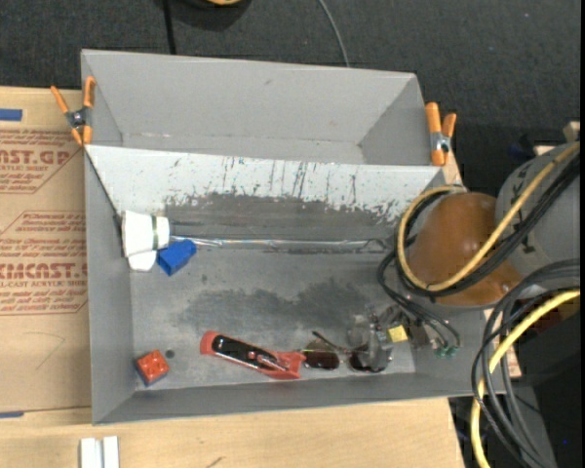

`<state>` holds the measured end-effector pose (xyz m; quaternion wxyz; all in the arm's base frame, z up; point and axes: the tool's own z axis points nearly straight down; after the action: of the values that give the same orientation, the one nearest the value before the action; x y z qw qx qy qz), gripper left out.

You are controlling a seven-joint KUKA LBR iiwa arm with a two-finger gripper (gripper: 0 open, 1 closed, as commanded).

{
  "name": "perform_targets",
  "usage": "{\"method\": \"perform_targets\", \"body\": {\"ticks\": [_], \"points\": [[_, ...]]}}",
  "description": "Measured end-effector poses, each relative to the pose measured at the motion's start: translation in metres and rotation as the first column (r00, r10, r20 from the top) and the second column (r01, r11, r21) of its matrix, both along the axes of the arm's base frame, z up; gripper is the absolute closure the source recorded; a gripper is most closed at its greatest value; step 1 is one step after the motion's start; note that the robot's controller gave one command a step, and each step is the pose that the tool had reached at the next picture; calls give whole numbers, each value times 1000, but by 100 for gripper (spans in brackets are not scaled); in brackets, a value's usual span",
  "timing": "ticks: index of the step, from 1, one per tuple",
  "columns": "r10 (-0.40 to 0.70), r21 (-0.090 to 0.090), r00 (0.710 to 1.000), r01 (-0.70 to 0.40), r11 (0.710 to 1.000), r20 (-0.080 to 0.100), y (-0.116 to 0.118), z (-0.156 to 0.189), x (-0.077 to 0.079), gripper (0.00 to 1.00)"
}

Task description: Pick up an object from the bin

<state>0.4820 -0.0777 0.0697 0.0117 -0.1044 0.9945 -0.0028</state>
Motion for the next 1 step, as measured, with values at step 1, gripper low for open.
{"method": "perform_targets", "body": {"ticks": [1], "points": [[-7,1,1000,7,1000,-8,1,6,-1,100]]}}
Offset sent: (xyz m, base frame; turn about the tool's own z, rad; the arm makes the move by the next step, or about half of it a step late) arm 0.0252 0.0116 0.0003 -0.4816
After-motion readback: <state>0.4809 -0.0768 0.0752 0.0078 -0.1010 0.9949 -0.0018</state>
